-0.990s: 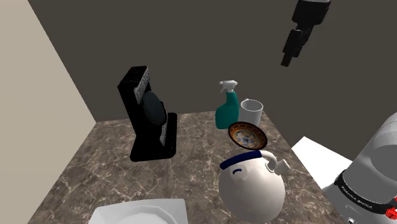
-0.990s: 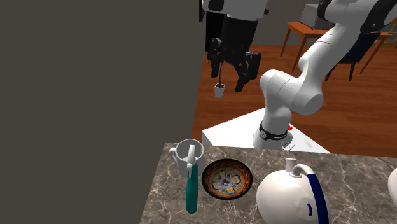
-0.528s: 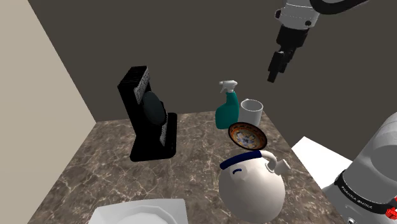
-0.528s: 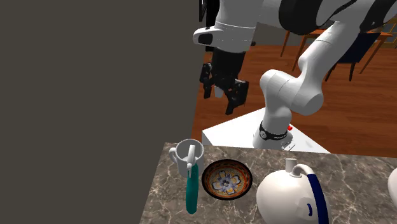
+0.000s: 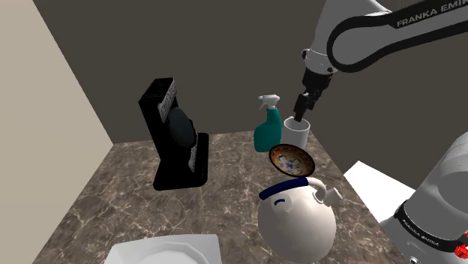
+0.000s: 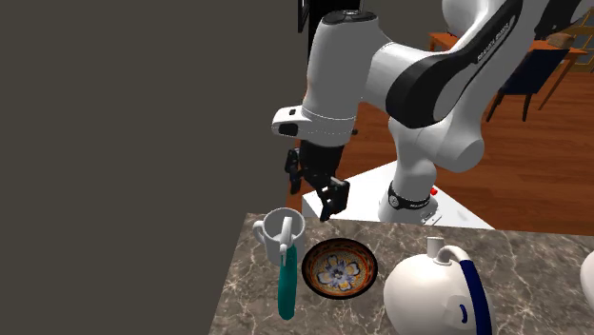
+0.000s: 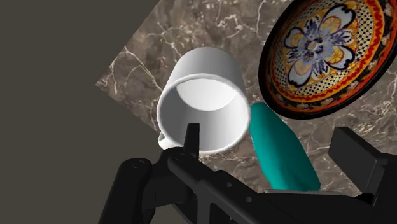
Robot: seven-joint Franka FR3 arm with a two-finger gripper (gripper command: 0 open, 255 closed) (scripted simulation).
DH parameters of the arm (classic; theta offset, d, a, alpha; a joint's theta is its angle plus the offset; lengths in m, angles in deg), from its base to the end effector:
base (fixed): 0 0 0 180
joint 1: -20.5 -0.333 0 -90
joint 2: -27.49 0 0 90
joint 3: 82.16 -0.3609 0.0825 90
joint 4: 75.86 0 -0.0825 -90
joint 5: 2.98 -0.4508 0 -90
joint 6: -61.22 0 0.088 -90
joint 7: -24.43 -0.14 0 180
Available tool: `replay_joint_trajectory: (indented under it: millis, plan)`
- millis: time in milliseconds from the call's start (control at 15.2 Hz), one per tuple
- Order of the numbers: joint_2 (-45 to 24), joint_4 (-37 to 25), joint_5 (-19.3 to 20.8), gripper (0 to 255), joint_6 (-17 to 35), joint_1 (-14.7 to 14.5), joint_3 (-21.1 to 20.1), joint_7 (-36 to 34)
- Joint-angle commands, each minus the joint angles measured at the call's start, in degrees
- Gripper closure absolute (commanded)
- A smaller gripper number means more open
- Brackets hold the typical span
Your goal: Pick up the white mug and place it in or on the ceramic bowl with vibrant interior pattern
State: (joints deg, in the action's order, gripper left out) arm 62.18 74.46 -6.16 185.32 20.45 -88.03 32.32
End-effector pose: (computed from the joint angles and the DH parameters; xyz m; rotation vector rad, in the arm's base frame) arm 0.4102 0.0444 0.4293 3.1040 0.3105 0.2277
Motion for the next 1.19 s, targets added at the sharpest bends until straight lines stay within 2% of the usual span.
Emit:
replay_joint_trajectory:
  millis: [0, 264, 726, 1122]
  plan:
    - [-3.03, 1.2, -0.12, 0, 4.68, 0.05, -0.17, 0.07]
    - [-10.44, 2.21, -0.29, 0, 13.56, 0.0, -1.09, -0.54]
    - [-15.55, 3.85, 0.0, 0, 20.3, 0.26, -1.51, -0.82]
    - [-16.0, 3.95, 0.04, 0, 20.86, 0.29, -1.55, -0.85]
